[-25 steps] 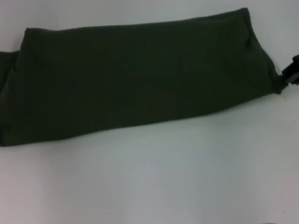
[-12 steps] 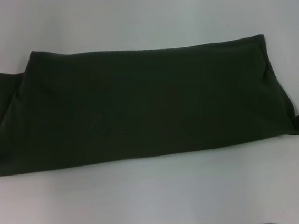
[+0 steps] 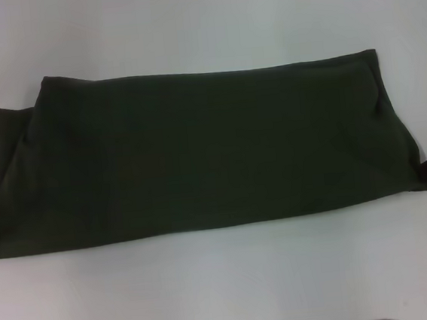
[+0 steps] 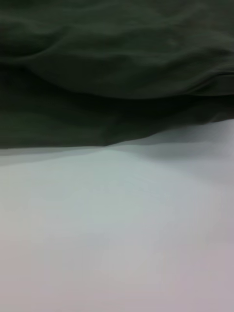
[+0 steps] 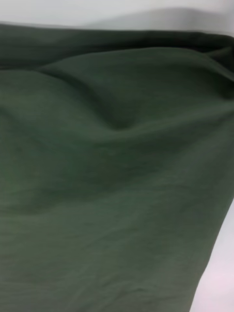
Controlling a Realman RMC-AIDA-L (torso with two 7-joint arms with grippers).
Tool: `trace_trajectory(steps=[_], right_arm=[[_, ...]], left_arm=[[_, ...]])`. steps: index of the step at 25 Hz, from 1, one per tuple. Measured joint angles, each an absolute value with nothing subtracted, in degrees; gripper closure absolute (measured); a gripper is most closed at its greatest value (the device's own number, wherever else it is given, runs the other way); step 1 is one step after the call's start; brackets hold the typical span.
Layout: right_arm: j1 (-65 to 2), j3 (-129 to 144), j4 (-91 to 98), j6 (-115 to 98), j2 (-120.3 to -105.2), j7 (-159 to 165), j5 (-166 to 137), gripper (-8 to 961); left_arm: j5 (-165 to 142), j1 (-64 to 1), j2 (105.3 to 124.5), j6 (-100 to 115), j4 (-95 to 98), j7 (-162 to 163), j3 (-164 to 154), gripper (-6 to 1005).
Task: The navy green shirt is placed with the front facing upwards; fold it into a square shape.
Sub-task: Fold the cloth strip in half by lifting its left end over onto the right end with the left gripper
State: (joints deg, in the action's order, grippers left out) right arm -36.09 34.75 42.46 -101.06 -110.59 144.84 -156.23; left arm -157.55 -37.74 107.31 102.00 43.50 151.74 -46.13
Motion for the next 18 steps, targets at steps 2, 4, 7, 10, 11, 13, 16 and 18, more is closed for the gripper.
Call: trace_trajectory(steps=[2,4,7,10,11,13,16,18], right_arm=[[-36.1,34.5,42.5,-100.9,-110.53,144.9,-156.1,849],[-36.0,33.9,42.5,-100.9,-110.39,144.9,-156.0,845],[-36.1,32.9,42.5,-100.8,-110.1,145.0,-155.9,838],[-36.1,32.2,42.5,-100.9,-109.83,145.0,-155.7,831],[-36.1,32.1,42.5,-100.9,-109.76,145.0,-155.6,829],[-36.1,32.0,42.5,-101.0,-109.62,145.0,-155.4,782],[-36.1,31.1,42.5,-101.3,-108.74,144.6,-154.7,646],[-36.1,30.2,42.7,-102.0,-107.86,143.8,-152.3,565]], left_arm=[[-157.6,-37.9,107.2,102.2,43.5,151.9,-46.0,908],[-157.6,-37.9,106.98,102.3,43.6,152.0,-45.3,905],[-157.6,-37.8,106.71,102.6,44.0,151.8,-44.3,900],[-157.6,-37.6,106.4,102.9,44.2,151.5,-44.2,895],[-157.8,-37.5,106.25,103.0,44.2,151.5,-44.3,894],[-158.2,-37.4,106.04,103.2,44.6,151.5,-44.0,850],[-158.5,-37.2,105.81,103.9,46.9,151.4,-43.1,723],[-157.8,-37.2,105.74,104.9,49.4,150.5,-41.6,638]])
